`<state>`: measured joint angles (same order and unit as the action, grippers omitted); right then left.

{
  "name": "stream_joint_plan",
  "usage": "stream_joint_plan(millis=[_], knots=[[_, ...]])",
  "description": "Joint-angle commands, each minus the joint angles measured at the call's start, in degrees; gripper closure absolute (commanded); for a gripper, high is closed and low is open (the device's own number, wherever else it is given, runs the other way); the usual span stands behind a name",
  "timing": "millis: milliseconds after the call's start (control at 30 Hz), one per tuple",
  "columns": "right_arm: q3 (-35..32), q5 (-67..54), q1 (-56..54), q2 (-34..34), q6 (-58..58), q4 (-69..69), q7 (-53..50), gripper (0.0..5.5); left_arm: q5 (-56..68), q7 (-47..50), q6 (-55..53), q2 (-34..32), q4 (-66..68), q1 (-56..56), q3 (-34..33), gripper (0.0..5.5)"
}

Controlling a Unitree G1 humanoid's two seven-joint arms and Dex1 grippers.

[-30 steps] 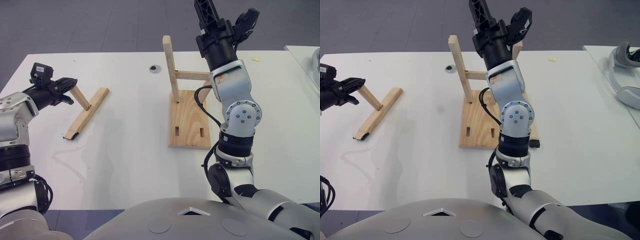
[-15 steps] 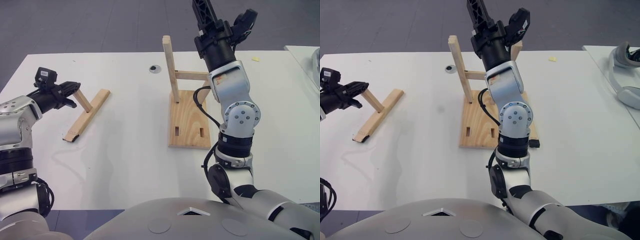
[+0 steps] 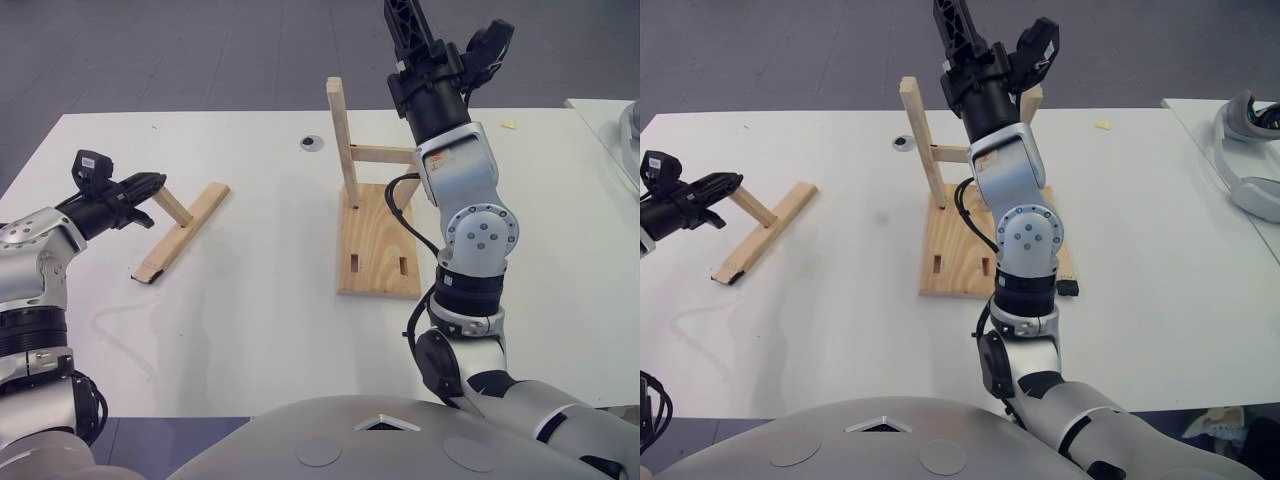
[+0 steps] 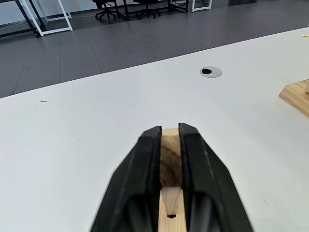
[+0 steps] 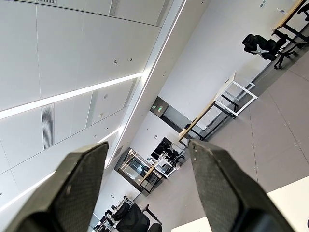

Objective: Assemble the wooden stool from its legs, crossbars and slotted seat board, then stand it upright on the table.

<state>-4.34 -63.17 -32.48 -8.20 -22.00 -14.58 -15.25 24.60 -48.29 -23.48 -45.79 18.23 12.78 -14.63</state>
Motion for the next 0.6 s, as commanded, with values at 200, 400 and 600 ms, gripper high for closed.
stream_joint_plan(millis=[200,400,600], knots=[[-0.4,-0.3,0.9,-4.1,1.3,-0.2,-0.4,2.41,-3.1,-3.6,-10.5,1.8,6.4,-2.7,10.2,5.11],[-0.4,0.1,0.8,-4.0,2.1,0.0,-0.5,2.41,-3.3,-2.4,-11.3,1.4,8.3,-0.4,10.5,4.38],[-0.5,0.0,0.8,-3.7,2.6,-0.1,-0.6,2.41,-4.0,-1.4,-12.3,1.9,7.3,-1.0,9.9,3.52]])
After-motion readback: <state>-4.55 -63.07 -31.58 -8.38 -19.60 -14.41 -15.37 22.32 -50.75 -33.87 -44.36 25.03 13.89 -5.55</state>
